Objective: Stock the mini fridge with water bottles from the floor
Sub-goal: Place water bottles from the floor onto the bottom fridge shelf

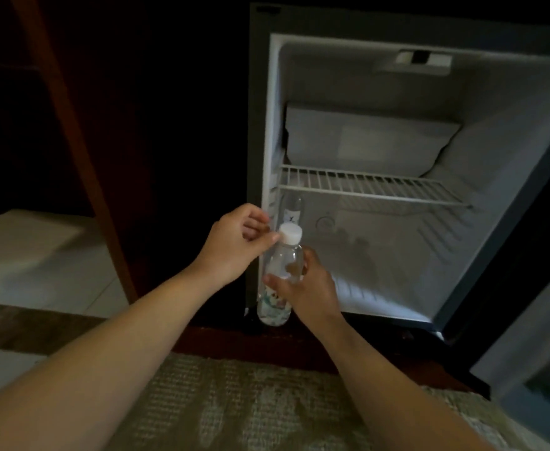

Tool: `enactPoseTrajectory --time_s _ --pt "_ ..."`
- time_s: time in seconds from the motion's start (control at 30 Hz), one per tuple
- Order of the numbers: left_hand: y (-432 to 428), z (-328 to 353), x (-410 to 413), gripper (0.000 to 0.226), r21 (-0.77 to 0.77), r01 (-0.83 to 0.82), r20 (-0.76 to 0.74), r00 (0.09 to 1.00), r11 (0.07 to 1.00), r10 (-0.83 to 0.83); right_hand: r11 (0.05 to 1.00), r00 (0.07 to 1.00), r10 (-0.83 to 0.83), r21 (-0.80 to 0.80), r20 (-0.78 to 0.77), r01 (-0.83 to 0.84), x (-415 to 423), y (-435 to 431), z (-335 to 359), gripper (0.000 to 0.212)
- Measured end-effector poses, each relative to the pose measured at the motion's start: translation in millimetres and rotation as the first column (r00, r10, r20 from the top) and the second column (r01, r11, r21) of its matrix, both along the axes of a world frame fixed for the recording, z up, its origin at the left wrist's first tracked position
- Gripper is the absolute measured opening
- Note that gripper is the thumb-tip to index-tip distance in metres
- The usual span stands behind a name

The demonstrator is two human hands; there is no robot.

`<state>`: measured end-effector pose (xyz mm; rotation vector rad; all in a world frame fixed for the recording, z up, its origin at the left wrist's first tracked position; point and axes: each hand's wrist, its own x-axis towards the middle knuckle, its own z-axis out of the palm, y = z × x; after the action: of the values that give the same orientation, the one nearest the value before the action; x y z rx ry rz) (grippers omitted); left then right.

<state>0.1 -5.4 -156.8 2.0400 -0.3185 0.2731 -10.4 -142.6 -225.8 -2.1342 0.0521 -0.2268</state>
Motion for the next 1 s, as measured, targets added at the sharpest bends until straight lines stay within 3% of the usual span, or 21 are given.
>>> enactPoseTrajectory --time_s 0.13,0.27,0.53,0.63,0.77,1.0 --pt "-17.9 -17.1 12.7 0.058 -0.138 -0.350 0.009 0.935 0.926 0.355 0.982 0.986 -0.167 0.090 -0.022 0.168 12.2 -13.7 -13.1 0.075" --pt "-25.4 -37.2 41.0 0.080 -0.095 -0.426 -0.059 0.905 0.900 0.422 0.956 0.967 -0.253 0.151 -0.013 0.252 31.1 -20.5 -19.3 0.079" --pt "-33.7 -51.8 64.0 0.059 0.034 -0.546 0.091 0.836 0.837 0.542 0.949 0.958 -0.282 0.164 0.054 0.270 77.5 -32.9 -12.1 0.067" --pt "-32.7 -56.4 61.4 0.056 0.081 -0.548 0.190 0.829 0.833 0.527 0.953 0.965 -0.258 0.176 0.045 0.247 88.4 -31.4 -16.6 0.061" --pt "-31.9 -58.8 61.0 0.054 0.098 -0.560 0.216 0.819 0.823 0.532 0.973 0.977 -0.198 0.136 0.076 0.186 102.3 -24.7 -16.9 0.060" --pt "-30.7 -61.6 63.7 0.049 0.103 -0.573 0.269 0.803 0.813 0.531 0.983 0.993 -0.114 0.139 -0.041 0.119 141.9 -9.2 -10.0 0.060"
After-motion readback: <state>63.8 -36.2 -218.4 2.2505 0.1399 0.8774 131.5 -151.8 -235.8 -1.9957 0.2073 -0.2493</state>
